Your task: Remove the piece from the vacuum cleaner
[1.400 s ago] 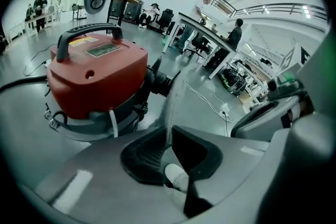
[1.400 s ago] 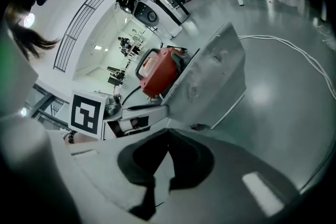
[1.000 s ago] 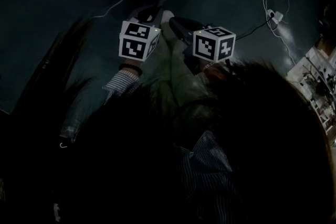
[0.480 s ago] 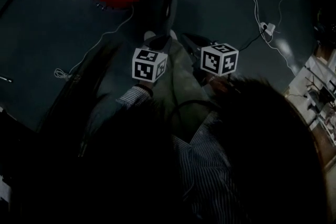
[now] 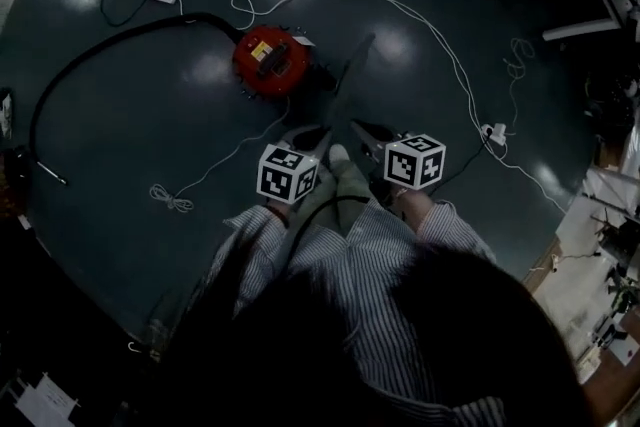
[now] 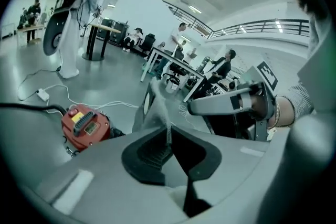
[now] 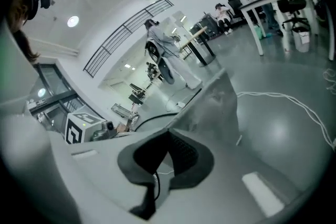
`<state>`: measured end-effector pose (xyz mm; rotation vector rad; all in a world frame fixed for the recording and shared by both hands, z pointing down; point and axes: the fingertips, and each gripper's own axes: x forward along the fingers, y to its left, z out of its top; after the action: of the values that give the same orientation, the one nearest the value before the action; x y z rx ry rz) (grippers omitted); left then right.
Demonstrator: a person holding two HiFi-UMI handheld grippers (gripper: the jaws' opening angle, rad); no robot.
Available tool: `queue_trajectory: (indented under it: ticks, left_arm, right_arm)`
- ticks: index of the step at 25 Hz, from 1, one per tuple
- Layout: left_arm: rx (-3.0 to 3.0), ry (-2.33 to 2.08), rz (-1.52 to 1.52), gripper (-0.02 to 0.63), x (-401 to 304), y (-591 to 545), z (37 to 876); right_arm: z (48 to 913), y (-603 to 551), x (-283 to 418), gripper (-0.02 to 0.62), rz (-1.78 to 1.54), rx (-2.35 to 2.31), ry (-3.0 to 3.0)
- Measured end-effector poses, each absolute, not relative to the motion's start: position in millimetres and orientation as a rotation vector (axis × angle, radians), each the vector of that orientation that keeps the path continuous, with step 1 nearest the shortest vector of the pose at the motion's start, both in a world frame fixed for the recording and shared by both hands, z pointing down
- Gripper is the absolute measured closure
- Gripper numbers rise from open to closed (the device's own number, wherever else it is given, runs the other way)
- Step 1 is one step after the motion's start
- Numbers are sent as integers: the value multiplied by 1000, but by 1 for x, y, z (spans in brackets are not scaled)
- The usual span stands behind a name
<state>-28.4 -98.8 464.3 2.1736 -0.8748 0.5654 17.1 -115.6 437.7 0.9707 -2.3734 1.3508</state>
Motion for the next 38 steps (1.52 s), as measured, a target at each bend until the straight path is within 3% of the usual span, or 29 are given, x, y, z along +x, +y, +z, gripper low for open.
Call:
queue_trajectory:
  ticks: [8,19,38]
  left_arm:
    - [2211,-998,462,574,-45,-120,390]
    - [2152,-1136,337,574,-74,-130,377]
    - [2175,-1149,386,574,-72,-122,377]
  right_arm:
    - [366,-132,-13,594,1095,899,-2515]
    - [359,-145,-8,594,966,919,-2488]
    - [365,-133,-10,594,897,867,-2458]
